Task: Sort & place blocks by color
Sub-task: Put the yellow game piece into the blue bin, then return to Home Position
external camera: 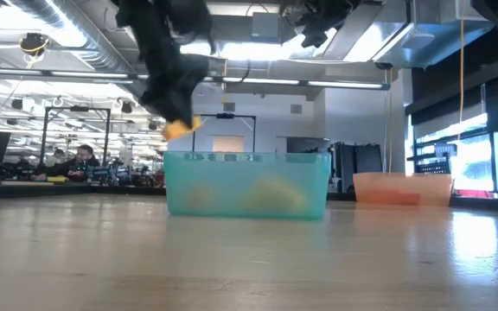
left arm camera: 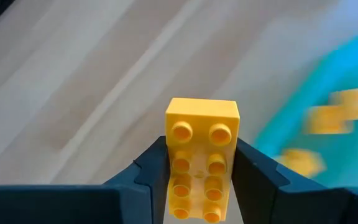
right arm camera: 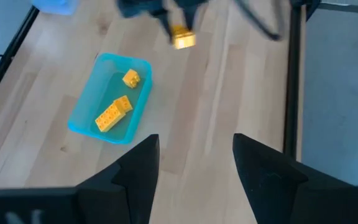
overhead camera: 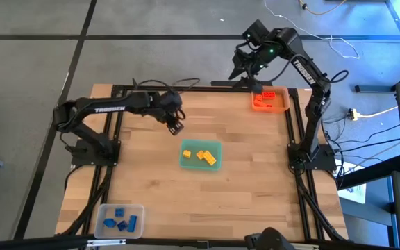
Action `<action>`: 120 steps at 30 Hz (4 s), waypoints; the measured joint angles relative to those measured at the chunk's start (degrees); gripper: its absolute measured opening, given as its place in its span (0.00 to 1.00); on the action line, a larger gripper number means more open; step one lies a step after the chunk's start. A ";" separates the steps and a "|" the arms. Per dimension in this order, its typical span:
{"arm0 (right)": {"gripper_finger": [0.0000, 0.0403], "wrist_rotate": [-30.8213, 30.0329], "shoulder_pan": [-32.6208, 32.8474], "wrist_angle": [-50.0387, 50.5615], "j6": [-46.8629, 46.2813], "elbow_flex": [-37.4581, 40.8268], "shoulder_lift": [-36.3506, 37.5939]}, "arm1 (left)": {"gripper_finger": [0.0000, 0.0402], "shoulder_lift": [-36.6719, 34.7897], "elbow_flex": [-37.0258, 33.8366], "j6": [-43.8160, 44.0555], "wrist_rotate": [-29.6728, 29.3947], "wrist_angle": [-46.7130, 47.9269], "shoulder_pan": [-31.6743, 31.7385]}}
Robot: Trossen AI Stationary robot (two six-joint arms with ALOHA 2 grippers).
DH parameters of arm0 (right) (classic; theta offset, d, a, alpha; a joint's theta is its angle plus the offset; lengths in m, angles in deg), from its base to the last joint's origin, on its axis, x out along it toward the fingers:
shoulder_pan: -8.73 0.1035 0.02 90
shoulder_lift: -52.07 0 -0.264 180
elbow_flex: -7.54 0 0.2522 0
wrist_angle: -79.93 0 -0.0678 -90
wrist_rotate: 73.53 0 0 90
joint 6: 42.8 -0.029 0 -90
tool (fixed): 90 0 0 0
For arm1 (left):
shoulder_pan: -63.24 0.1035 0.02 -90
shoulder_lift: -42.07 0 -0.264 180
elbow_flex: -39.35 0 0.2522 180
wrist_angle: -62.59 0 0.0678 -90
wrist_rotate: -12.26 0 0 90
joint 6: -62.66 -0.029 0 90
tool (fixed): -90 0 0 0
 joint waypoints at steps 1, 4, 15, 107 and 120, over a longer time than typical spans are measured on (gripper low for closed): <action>0.51 0.04 -0.27 0.02 -0.08 0.00 0.32 | 0.32 -0.51 0.00 -0.06 0.47 -1.72 -1.20; 0.51 0.02 -1.40 0.02 -2.09 0.00 1.16 | 0.32 -0.60 0.07 -0.24 1.57 -7.52 -4.94; 0.51 0.00 -3.63 0.01 -3.02 0.00 1.73 | 0.32 4.59 0.13 -4.71 6.63 -18.32 -15.07; 0.03 -4.66 4.76 -0.05 -19.62 2.81 27.54 | 0.00 -26.54 18.99 -20.82 -17.69 19.21 -5.80; 0.00 -10.59 10.44 -16.93 -33.26 33.77 47.50 | 0.00 -49.12 13.33 -18.89 -19.28 21.68 -5.80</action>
